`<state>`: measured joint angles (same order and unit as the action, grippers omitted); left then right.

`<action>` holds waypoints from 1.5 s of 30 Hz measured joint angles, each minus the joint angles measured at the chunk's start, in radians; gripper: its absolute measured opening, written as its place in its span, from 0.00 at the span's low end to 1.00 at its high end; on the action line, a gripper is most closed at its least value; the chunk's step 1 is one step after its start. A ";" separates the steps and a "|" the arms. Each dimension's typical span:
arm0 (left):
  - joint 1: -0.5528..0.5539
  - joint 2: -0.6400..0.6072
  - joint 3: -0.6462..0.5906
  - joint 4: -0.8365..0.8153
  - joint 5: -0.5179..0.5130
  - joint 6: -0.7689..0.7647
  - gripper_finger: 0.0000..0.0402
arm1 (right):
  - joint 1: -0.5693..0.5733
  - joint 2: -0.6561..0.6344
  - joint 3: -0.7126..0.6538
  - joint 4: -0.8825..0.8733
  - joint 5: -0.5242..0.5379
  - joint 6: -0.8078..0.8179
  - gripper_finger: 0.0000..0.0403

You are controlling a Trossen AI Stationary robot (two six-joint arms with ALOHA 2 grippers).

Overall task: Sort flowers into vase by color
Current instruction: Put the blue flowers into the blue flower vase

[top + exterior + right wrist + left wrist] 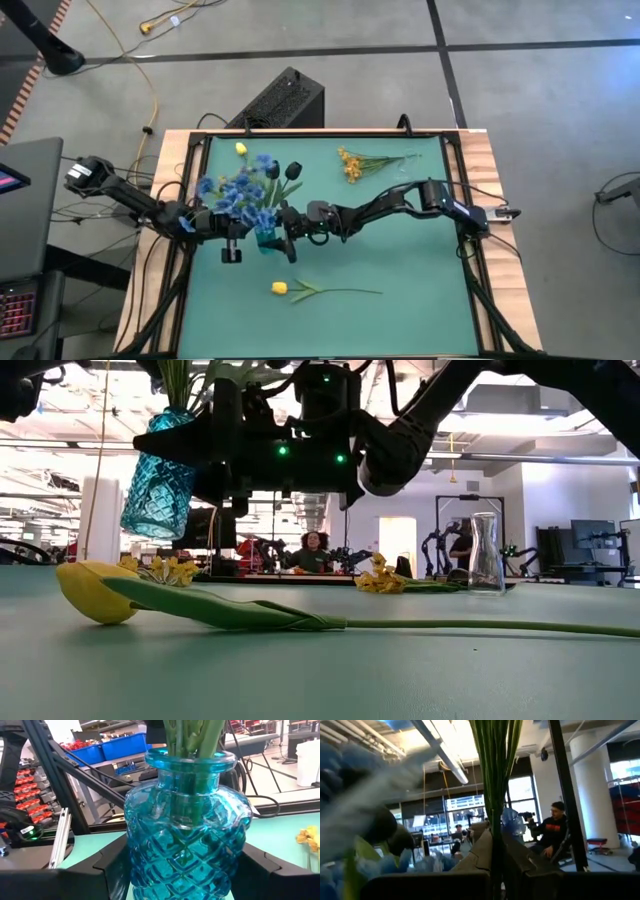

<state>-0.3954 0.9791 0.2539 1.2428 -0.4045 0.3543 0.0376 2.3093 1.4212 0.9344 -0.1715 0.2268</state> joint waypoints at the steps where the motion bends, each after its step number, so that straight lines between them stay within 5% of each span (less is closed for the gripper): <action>1: 0.000 0.000 0.000 -0.008 -0.001 -0.006 0.00 | 0.000 0.000 0.000 0.000 0.000 -0.001 0.70; 32: -0.001 0.000 0.000 -0.142 -0.082 -0.001 0.00 | 0.015 0.000 -0.001 0.001 -0.001 -0.049 0.70; 45: 0.000 0.000 0.001 -0.238 -0.116 -0.137 0.00 | -0.001 0.000 -0.001 0.000 0.010 -0.064 0.70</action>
<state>-0.3950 0.9787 0.2546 1.0046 -0.5207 0.2170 0.0366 2.3093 1.4204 0.9343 -0.1618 0.1625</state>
